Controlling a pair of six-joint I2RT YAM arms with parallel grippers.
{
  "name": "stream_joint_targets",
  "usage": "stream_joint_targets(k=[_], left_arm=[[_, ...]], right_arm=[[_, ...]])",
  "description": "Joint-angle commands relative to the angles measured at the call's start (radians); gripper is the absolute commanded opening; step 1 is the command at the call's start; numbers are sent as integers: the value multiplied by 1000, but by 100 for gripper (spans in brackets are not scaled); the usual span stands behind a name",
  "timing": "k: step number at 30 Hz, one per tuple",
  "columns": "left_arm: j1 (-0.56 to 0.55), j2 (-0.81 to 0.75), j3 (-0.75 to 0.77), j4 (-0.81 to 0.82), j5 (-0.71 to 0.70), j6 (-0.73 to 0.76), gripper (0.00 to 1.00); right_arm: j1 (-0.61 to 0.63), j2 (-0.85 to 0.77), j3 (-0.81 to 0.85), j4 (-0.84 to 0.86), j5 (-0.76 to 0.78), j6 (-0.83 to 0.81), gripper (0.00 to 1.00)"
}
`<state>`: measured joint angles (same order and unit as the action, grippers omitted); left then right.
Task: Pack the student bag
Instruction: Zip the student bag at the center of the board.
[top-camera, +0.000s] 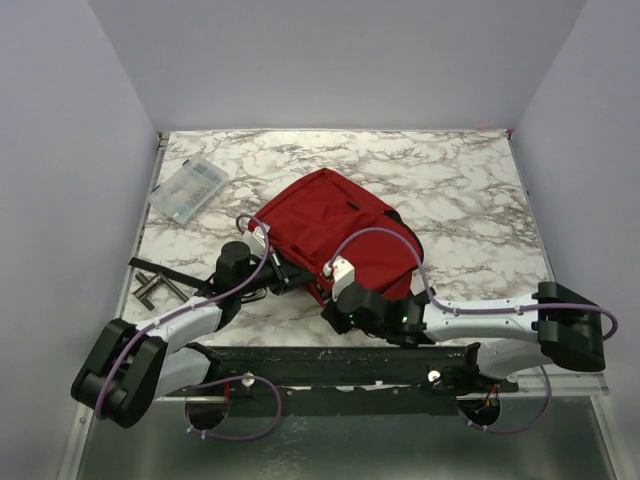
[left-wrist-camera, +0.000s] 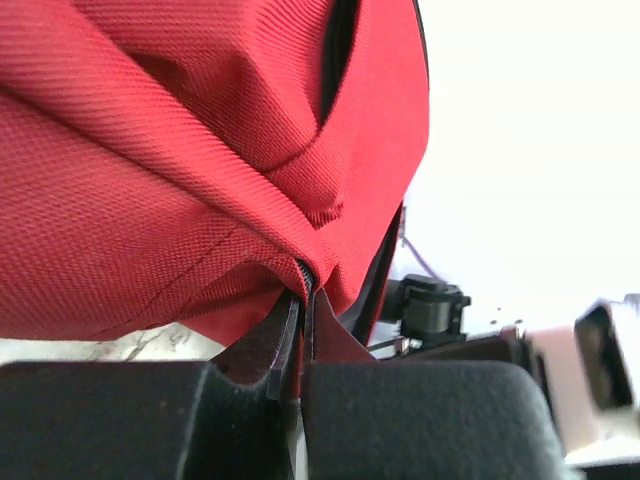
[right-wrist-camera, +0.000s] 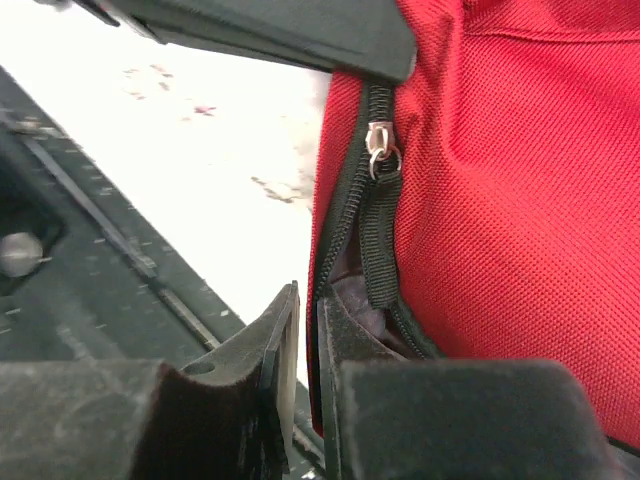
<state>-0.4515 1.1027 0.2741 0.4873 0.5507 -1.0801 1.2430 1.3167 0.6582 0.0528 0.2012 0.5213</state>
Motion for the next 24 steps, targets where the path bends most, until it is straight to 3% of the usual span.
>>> stream_joint_targets(k=[1,6,9,15,17,21,24], left_arm=[[50,110,38,238,14,-268,0],[60,291,-2,710,59,-477,0],[62,467,-13,1103,76,-617,0],[66,501,-51,1111,113,-558,0],[66,509,-60,1109,112,-537,0],[65,520,-64,1108,129,-498,0],[65,504,-70,1109,132,-466,0]], right_arm=[[116,110,68,-143,435,-147,17],[159,216,126,-159,426,-175,25],[155,181,84,-78,246,-133,45],[-38,-84,-44,58,-253,34,70],[-112,-151,-47,24,-313,71,73],[-239,-192,9,-50,-405,135,72],[-327,-175,50,-104,-479,187,62]])
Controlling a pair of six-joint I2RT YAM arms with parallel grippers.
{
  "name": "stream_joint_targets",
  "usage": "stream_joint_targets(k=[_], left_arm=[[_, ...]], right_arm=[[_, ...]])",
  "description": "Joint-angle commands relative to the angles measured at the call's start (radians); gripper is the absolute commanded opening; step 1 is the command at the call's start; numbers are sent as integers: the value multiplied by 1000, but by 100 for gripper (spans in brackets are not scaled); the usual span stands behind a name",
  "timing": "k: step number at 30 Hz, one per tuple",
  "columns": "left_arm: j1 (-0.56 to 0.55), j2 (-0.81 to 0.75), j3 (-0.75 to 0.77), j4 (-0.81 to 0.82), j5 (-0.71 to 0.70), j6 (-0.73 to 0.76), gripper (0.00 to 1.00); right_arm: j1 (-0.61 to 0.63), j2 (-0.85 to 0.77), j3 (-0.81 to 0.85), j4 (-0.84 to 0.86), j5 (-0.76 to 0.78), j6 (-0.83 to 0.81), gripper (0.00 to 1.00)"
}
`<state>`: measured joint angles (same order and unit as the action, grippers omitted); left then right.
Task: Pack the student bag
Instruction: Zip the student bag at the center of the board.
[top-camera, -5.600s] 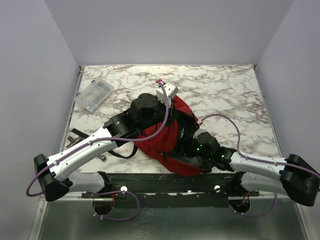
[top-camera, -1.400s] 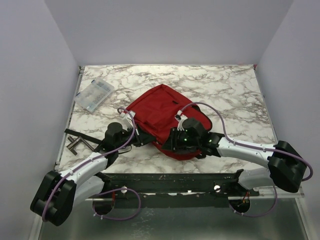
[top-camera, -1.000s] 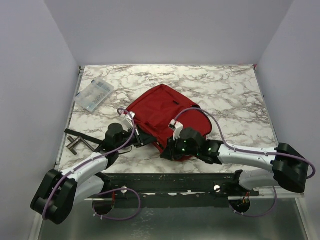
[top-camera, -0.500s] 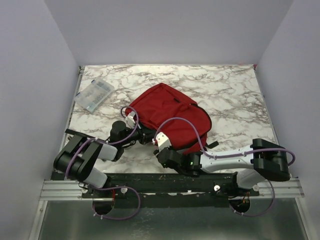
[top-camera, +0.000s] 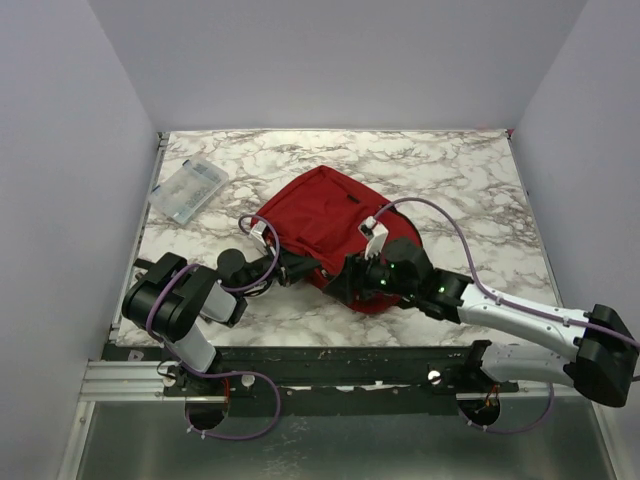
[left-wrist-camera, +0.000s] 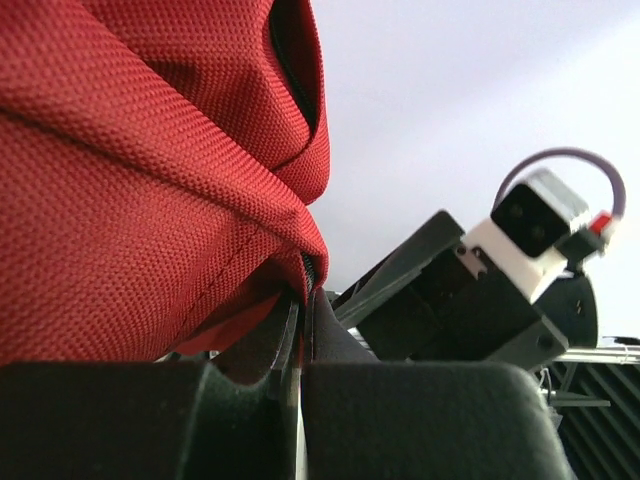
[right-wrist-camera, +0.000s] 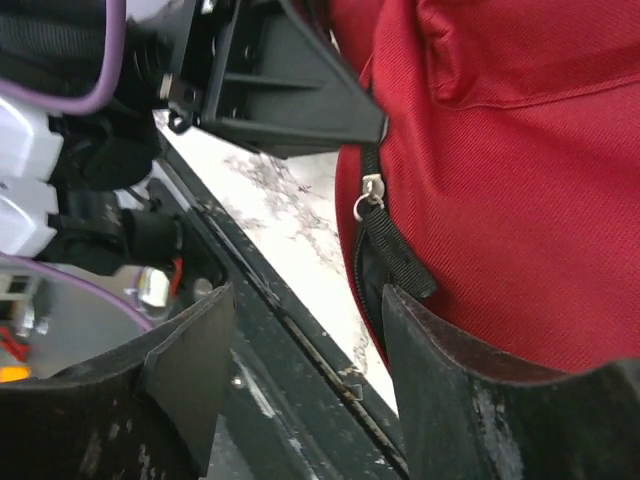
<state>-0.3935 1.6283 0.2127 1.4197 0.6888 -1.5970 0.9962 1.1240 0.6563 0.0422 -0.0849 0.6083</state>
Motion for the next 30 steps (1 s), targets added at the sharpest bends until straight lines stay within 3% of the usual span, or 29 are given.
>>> stream_joint_targets(k=[1,5,16,23,30], left_arm=[[7,-26,-10,177,-8,56,0],[8,-43,-11,173,-5,73,0],[1,-60,-21,162,-1,90,0],[-11,-79,-4,116,-2,105,0],[-25,-123,10,25,-14,140,0]], right_arm=[[-108,18,51,-79,-222,113,61],[-200,27,35,-6,-344,201,50],[-324,114,-36,60,-502,322,47],[-364,71,-70,27,-507,332,51],[-364,161,-125,316,-664,440,49]])
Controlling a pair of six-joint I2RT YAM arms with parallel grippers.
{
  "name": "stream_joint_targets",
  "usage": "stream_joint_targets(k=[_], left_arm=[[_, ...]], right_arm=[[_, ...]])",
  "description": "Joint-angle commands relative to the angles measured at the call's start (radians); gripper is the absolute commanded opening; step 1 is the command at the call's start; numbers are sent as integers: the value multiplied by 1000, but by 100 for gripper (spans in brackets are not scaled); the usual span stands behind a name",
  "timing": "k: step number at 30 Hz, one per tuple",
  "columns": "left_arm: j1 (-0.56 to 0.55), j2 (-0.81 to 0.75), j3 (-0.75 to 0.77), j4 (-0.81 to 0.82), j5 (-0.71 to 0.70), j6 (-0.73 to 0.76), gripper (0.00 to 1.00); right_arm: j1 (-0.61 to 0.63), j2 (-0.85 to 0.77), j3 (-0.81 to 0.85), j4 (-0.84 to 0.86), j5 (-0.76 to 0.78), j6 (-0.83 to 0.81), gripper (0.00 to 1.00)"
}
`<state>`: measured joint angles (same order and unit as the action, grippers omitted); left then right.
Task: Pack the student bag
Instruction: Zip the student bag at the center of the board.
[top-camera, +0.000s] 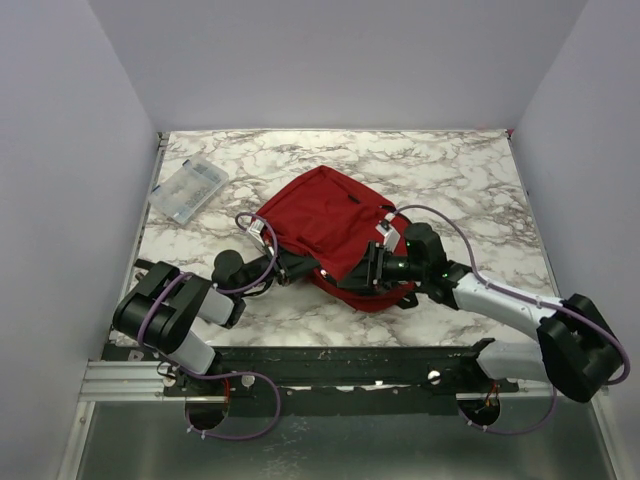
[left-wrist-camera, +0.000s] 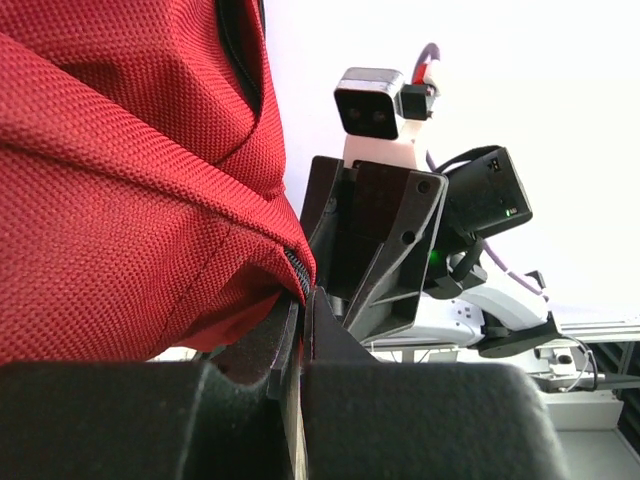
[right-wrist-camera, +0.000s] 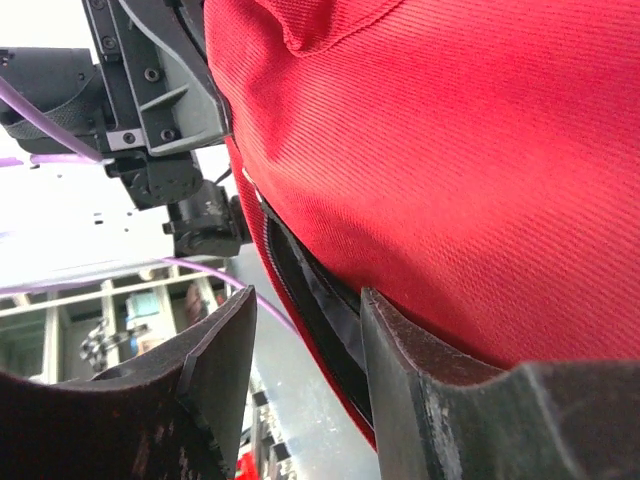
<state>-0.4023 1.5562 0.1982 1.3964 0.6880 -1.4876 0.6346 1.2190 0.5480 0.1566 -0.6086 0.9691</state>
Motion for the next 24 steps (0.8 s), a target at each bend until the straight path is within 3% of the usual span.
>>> stream_joint_targets(k=[1,3,8,15,19,21,24], left_arm=[[-19,-52,26,47,-13,33,0],[-23,-53,28,44,-16,36,0],[-29,-57,31,34,-12,33,0],[-38,-79,38,-11,-17,62,0],[-38,-104,38,-69,-24,102,0],[-33,-130,54,-155,-20,138,0],[-2,-198,98,-436,-23,243,0]], right_arm=[[-3,85,-20,262,-163,101,48],[-3,115,-35,375,-196,148,42],[-3,196,-32,498,-250,194,17],[-3,260,-17,505,-254,160,15],[-3,242,-3,407,-217,102,1],[-3,225,17,301,-198,31,0],[-3,171,61,78,-142,-142,0]])
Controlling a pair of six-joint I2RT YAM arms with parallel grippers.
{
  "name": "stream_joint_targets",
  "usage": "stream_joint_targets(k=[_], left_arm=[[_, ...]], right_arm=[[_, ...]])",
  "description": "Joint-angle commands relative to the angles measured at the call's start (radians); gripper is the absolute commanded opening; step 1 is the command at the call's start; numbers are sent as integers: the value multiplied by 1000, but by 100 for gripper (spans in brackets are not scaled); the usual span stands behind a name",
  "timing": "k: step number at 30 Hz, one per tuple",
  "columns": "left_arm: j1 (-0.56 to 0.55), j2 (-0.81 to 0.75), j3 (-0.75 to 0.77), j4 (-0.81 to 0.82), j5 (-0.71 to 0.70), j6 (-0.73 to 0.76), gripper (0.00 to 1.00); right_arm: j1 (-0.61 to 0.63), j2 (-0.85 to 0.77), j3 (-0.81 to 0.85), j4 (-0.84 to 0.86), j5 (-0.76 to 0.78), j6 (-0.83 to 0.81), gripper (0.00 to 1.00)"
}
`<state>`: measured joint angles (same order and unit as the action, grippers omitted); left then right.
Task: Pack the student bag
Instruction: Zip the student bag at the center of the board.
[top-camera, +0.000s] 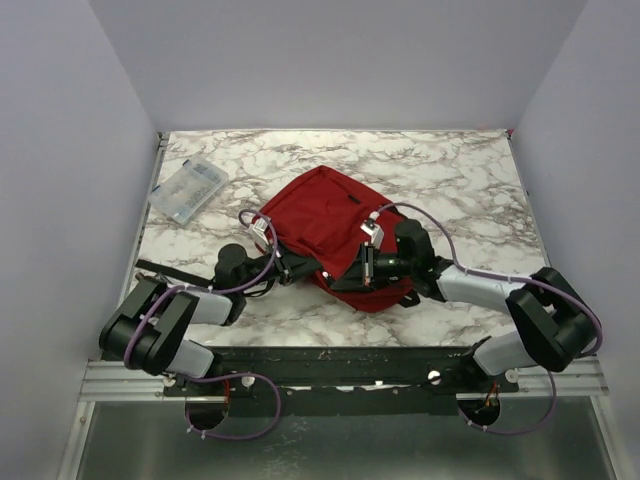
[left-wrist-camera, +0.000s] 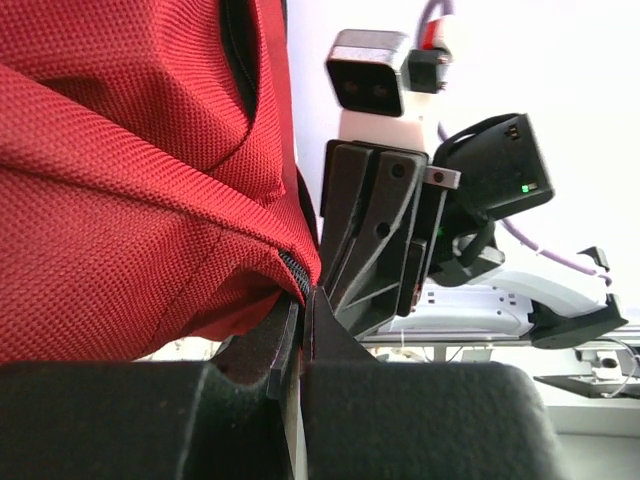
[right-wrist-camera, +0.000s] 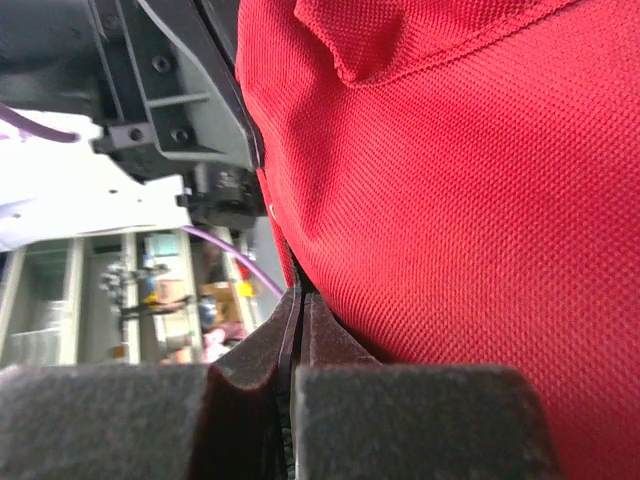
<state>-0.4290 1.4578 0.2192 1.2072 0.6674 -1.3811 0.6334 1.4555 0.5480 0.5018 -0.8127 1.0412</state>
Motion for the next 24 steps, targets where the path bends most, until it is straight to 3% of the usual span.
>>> stream_joint_targets(k=[1,5,8,12,19,24], left_arm=[[35,-134,100,-348,-11,183,0],[53,-243,266,-916,-141,456,0],[63,-272,364,-1152,-239,576,0],[80,-312,360,-1191,-277,605,0],[113,-368,398,-1345,-523,634,0],[205,-376,411,-1405,-541,624,0]], right_arm=[[-2,-83,77,-348,80,-272,0],[-1,-94,149,-604,125,-460,0],[-2,-86,148,-669,168,-445,0],[23,-70,152,-692,212,-421,0],[131,-133,300,-1104,745,-474,0],[132,-197,257,-1141,876,-438,0]])
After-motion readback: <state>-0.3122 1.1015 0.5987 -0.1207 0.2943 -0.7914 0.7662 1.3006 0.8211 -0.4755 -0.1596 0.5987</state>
